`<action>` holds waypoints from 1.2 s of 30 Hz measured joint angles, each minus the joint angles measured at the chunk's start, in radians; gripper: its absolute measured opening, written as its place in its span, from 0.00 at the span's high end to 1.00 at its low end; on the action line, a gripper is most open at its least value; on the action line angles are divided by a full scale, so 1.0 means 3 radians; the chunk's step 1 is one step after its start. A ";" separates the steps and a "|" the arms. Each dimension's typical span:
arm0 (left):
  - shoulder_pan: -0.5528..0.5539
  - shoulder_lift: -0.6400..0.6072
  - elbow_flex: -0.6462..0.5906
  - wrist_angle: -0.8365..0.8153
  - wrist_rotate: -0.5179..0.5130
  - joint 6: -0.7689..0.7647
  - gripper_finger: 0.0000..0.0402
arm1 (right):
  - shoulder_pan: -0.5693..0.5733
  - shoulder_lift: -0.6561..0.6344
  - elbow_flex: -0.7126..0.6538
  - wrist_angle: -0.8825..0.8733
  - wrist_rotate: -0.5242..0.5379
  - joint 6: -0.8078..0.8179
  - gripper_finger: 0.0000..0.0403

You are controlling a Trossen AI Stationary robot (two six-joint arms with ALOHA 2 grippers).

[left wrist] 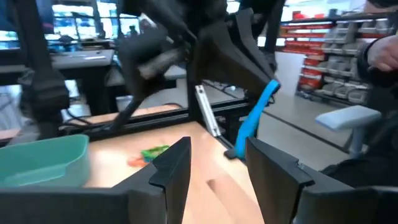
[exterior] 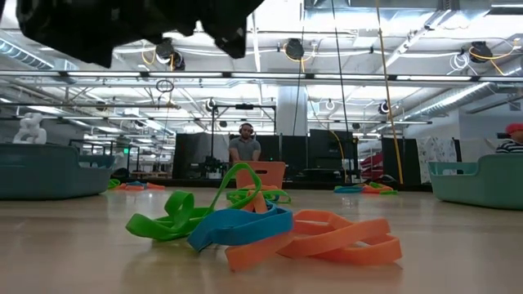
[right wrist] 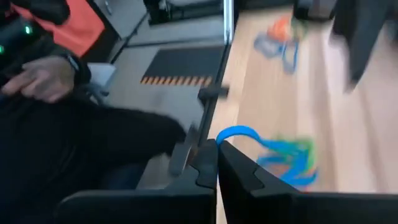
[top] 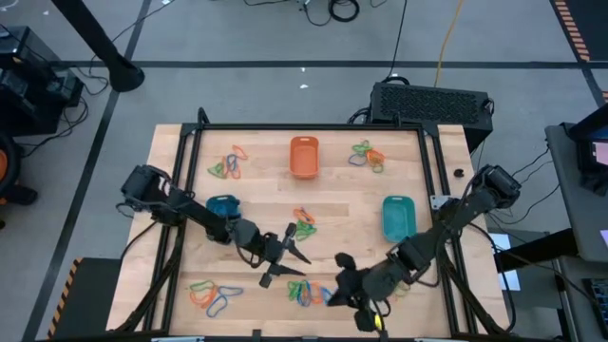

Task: Sort rubber bands into baskets
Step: Put the blue rubber band into the blue bin

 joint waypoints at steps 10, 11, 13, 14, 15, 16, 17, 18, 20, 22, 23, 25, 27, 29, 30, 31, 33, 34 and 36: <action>0.0002 0.0248 0.0280 -0.0083 0.0111 -0.0001 0.60 | -0.0411 0.0000 0.0001 0.0215 -0.0008 -0.0316 1.00; 0.0002 0.0248 0.0289 -0.0121 0.0120 0.0000 0.60 | -0.0425 0.0000 0.0001 0.0203 -0.0011 -0.0316 1.00; 0.0009 0.0247 0.0293 -0.0183 0.0123 0.0000 0.60 | -0.0449 0.0000 0.0001 0.0186 -0.0013 -0.0329 1.00; 0.0009 0.0247 0.0293 -0.0194 0.0123 0.0001 0.60 | -0.0457 0.0000 0.0001 0.0168 -0.0015 -0.0338 1.00; 0.0009 0.0247 0.0293 -0.0198 0.0123 0.0001 0.60 | -0.0458 0.0000 0.0001 0.0157 -0.0017 -0.0340 1.00; 0.0009 0.0247 0.0293 -0.0193 0.0123 0.0001 0.60 | -0.0458 0.0000 0.0000 0.0153 -0.0018 -0.0340 1.00; 0.0014 0.0245 0.0293 -0.0193 0.0123 0.0001 0.60 | -0.0458 0.0000 0.0000 0.0152 -0.0018 -0.0340 1.00; 0.0016 0.0245 0.0293 -0.0205 0.0123 0.0001 0.60 | -0.0458 0.0000 0.0000 0.0153 -0.0019 -0.0340 1.00; 0.0026 0.0245 0.0293 -0.0230 0.0123 0.0001 0.62 | -0.0458 0.0000 0.0000 0.0151 -0.0020 -0.0340 1.00; 0.0031 0.0245 0.0293 -0.0225 0.0123 0.0001 0.66 | -0.0455 0.0000 0.0000 0.0148 -0.0022 -0.0339 1.00; 0.0038 0.0245 0.0293 -0.0223 0.0123 0.0001 0.70 | -0.0455 0.0000 0.0000 0.0149 -0.0022 -0.0340 1.00; 0.0047 0.0245 0.0293 -0.0229 0.0123 -0.0001 0.78 | -0.0454 0.0000 0.0000 0.0148 -0.0022 -0.0340 1.00; 0.0061 0.0245 0.0293 -0.0228 0.0123 -0.0002 0.88 | -0.0454 0.0000 0.0000 0.0147 -0.0022 -0.0339 1.00; 0.0073 0.0245 0.0293 -0.0230 0.0123 -0.0010 0.96 | -0.0454 0.0000 0.0000 0.0147 -0.0022 -0.0322 1.00; 0.0080 0.0245 0.0293 -0.0230 0.0123 -0.0035 0.98 | -0.0454 0.0000 0.0000 0.0137 -0.0022 -0.0299 1.00; 0.0088 0.0245 0.0293 -0.0231 0.0123 -0.0076 0.98 | -0.0454 0.0000 0.0000 0.0120 -0.0022 -0.0287 0.99; 0.0108 0.0243 0.0293 -0.0257 0.0123 -0.0090 0.98 | -0.0454 0.0000 0.0000 0.0090 -0.0022 -0.0284 0.98; 0.0112 0.0243 0.0293 -0.0284 0.0123 -0.0091 0.98 | -0.0454 0.0000 0.0000 0.0071 -0.0022 -0.0281 0.97; 0.0118 0.0243 0.0292 -0.0330 0.0120 -0.0092 0.99 | -0.0454 0.0000 0.0000 0.0010 -0.0020 -0.0275 0.94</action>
